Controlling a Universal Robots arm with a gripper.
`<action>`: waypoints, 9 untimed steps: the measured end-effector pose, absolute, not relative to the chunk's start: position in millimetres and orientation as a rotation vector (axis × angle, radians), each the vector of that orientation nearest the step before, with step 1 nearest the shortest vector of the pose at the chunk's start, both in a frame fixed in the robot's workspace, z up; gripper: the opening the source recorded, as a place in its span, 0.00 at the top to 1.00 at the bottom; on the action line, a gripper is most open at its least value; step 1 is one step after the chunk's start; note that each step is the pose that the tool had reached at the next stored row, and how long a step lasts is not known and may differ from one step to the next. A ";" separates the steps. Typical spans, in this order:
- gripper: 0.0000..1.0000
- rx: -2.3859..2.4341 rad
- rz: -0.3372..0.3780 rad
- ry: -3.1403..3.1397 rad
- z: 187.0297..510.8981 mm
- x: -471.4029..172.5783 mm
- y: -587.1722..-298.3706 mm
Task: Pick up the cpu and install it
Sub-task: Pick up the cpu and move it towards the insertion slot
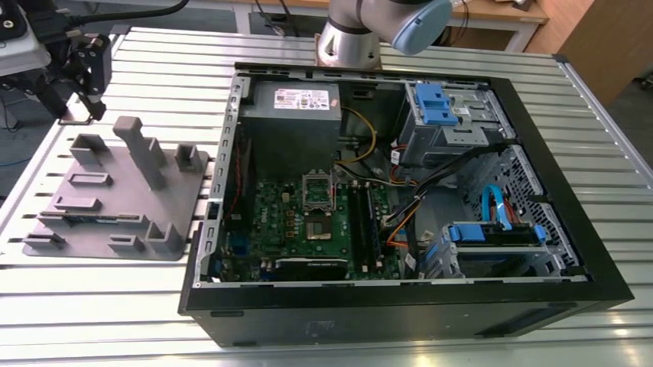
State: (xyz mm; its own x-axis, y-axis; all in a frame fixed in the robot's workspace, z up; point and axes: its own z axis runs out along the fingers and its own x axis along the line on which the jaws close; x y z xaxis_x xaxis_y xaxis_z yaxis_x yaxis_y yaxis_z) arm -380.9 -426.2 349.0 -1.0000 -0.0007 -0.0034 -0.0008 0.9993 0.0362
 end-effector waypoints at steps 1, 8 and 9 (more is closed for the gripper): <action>0.53 -0.001 0.057 3.138 349.0 -380.8 -426.2; 0.53 -0.001 0.057 3.138 349.0 -379.8 -426.2; 0.53 -0.001 0.057 3.138 349.0 -379.1 -426.3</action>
State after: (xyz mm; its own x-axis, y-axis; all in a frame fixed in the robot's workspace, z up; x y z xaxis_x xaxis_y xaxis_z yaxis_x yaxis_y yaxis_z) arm -379.1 -426.3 349.0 -1.0000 -0.0008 -0.0033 -0.0010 0.9993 0.0361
